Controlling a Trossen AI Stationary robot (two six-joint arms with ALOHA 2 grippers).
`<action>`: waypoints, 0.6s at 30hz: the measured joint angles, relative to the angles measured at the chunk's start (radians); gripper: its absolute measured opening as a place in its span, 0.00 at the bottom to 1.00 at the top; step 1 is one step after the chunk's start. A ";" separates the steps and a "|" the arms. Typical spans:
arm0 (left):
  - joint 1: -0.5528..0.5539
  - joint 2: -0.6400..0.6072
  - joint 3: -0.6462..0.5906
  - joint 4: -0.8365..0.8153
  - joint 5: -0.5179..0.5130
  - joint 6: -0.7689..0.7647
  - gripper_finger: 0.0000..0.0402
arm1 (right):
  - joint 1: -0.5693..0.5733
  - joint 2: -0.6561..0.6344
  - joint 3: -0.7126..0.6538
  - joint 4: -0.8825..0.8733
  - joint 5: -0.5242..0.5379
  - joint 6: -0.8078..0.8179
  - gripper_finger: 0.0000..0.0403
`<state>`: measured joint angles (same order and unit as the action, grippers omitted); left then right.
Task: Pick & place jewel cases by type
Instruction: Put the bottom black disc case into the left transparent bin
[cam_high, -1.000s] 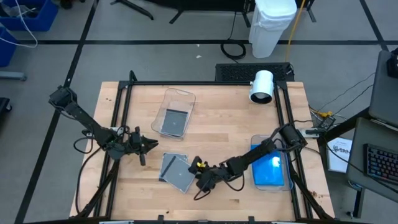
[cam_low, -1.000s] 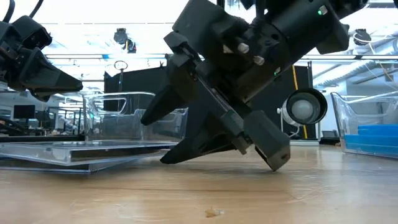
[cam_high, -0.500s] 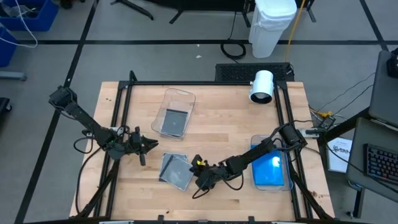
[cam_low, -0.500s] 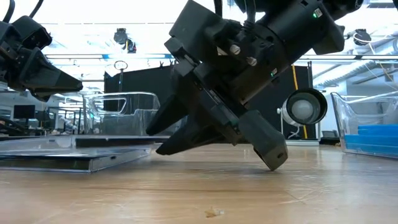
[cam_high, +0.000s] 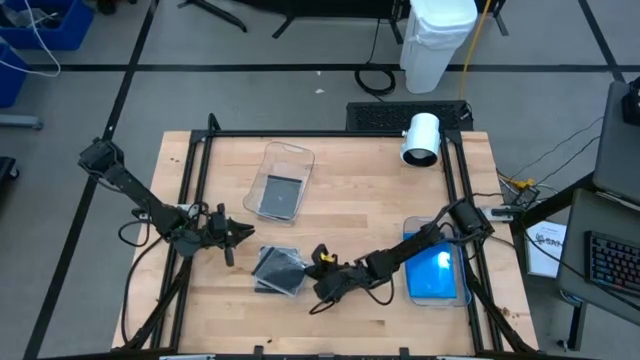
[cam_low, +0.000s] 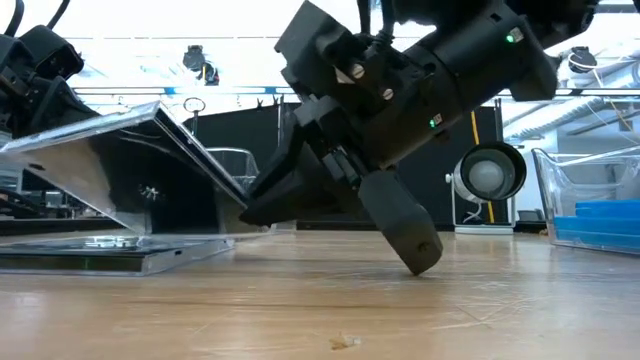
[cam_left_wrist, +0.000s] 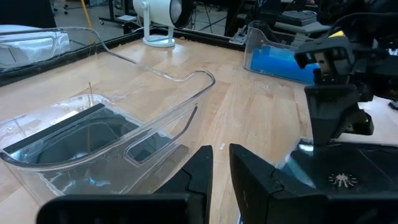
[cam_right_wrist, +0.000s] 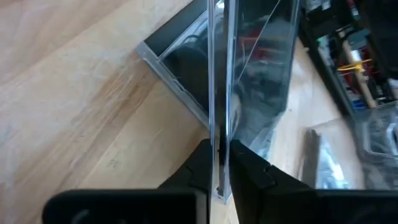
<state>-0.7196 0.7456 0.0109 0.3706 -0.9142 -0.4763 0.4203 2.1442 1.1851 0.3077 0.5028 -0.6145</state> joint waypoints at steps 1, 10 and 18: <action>0.000 0.000 0.000 0.000 0.000 0.000 0.16 | 0.006 0.000 0.000 0.016 0.019 -0.011 0.06; 0.000 0.000 0.000 0.000 0.000 0.000 0.16 | 0.042 -0.078 -0.007 0.046 0.154 -0.033 0.05; 0.000 0.000 0.000 0.000 0.000 0.000 0.16 | 0.075 -0.218 -0.013 0.040 0.202 -0.008 0.05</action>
<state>-0.7195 0.7458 0.0109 0.3706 -0.9142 -0.4763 0.4957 1.9264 1.1721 0.3478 0.7048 -0.6226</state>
